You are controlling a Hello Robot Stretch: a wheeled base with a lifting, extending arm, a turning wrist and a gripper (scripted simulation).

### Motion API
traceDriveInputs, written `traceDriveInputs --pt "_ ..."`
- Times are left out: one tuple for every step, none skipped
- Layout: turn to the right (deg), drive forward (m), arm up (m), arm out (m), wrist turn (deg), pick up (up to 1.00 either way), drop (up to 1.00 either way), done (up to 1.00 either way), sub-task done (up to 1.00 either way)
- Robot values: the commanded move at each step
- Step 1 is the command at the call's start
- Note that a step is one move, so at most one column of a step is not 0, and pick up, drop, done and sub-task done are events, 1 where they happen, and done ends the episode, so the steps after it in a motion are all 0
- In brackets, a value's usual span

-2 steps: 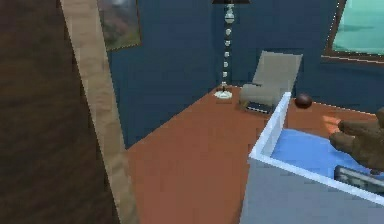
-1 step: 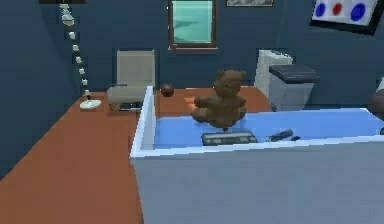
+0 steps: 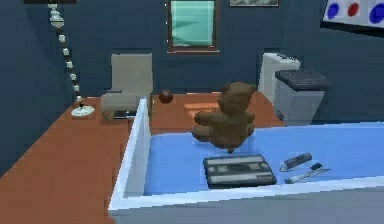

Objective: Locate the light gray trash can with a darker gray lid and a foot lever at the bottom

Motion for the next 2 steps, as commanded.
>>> traceDriveInputs --pt "-45.0 0.0 0.0 0.0 0.0 0.0 0.0 0.0 0.0" --pt "-3.0 0.0 0.0 0.0 0.0 0.0 0.0 0.0 0.0"
